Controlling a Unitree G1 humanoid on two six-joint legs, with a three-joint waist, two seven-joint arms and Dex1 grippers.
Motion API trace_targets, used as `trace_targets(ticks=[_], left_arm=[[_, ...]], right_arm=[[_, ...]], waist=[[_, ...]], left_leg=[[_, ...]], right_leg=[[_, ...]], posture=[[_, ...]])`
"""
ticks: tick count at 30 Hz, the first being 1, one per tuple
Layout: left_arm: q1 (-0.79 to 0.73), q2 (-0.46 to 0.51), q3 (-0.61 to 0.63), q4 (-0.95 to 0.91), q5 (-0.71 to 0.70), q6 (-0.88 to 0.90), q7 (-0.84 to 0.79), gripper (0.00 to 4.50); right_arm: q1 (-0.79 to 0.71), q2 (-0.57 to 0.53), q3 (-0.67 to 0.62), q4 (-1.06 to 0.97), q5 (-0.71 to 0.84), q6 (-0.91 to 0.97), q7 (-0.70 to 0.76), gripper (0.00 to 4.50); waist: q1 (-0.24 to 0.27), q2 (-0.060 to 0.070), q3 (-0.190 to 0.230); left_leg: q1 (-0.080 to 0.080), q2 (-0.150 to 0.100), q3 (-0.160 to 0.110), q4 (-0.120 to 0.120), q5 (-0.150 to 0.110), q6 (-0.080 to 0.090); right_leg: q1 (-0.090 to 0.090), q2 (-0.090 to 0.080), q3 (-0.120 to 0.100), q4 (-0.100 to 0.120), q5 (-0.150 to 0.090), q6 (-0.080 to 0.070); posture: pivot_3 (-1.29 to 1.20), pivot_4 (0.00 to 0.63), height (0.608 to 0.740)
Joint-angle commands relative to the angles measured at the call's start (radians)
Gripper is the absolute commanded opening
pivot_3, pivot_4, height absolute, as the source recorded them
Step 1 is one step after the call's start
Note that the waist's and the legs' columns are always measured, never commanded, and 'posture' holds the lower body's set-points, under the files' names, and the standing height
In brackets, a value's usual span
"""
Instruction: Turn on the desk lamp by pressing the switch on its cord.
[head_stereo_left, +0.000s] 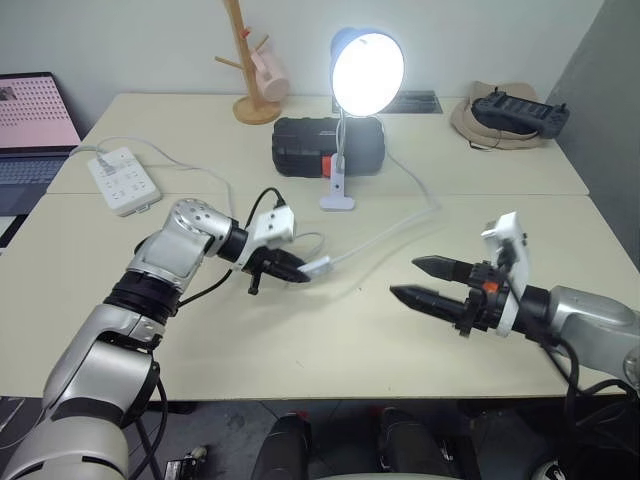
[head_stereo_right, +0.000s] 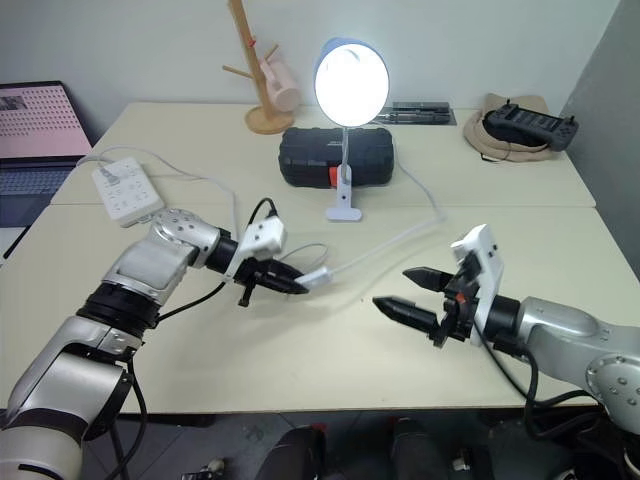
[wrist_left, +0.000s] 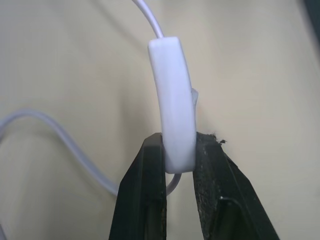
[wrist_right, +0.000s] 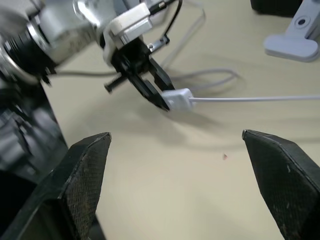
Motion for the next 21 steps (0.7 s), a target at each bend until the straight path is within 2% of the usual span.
trace_targets(ticks=[1, 6, 7, 14, 15, 19, 21], left_arm=[[-0.109, -0.081, 0.017, 0.172, 0.079, -0.191, 0.036, 0.39], [-0.165, -0.132, 0.016, 0.319, 0.156, -0.332, 0.074, 0.39], [-0.177, -0.147, 0.021, 0.349, 0.163, -0.352, 0.083, 0.74], [-0.241, -0.170, 0.061, 0.465, 0.178, -0.407, 0.028, 2.26], [-0.248, -0.169, 0.068, 0.471, 0.176, -0.407, 0.019, 2.62], [-0.269, -0.140, 0.101, 0.464, 0.168, -0.394, -0.026, 3.28], [-0.282, -0.093, 0.142, 0.434, 0.137, -0.333, -0.084, 3.71]], right_arm=[[0.012, 0.009, 0.033, -0.053, -0.155, -0.057, 0.066, 4.44], [0.026, 0.024, 0.042, -0.063, -0.241, -0.071, 0.098, 4.44], [0.038, 0.027, 0.039, -0.064, -0.256, -0.072, 0.100, 4.48], [0.073, 0.062, 0.020, -0.070, -0.296, -0.064, 0.104, 4.50], [0.074, 0.065, 0.019, -0.071, -0.300, -0.063, 0.106, 4.50], [0.090, 0.070, 0.010, -0.068, -0.311, -0.062, 0.120, 4.50], [0.098, 0.062, -0.009, -0.059, -0.301, -0.059, 0.146, 4.50]], waist=[[0.008, -0.001, 0.000], [0.011, -0.001, 0.001], [0.011, -0.001, 0.001], [-0.001, -0.002, 0.001], [-0.001, -0.002, 0.001], [-0.001, -0.002, 0.001], [-0.003, -0.002, 0.001]], left_leg=[[-0.001, -0.001, -0.001, 0.001, 0.000, 0.000], [-0.002, -0.001, 0.000, 0.002, 0.000, 0.000], [-0.001, -0.001, 0.000, 0.001, 0.000, 0.000], [-0.001, -0.001, 0.000, 0.001, 0.000, 0.000], [-0.001, -0.001, 0.000, 0.001, 0.000, 0.000], [-0.001, -0.001, -0.001, 0.001, 0.000, 0.000], [0.000, -0.001, 0.000, 0.001, 0.000, 0.000]], right_leg=[[0.000, 0.000, -0.001, 0.000, 0.000, 0.000], [0.000, -0.001, -0.001, 0.000, 0.000, 0.001], [0.000, -0.001, -0.001, 0.000, 0.000, 0.001], [0.000, 0.000, -0.001, 0.001, 0.000, 0.001], [0.000, 0.000, -0.001, 0.001, 0.000, 0.001], [0.000, 0.000, -0.001, 0.001, 0.000, 0.001], [0.000, 0.000, -0.001, 0.001, 0.000, 0.001]], posture=[[0.00, 0.150, 0.740], [0.00, 0.150, 0.740], [0.00, 0.150, 0.740], [0.00, 0.150, 0.740], [0.00, 0.150, 0.740], [0.00, 0.150, 0.740], [0.00, 0.150, 0.740]])
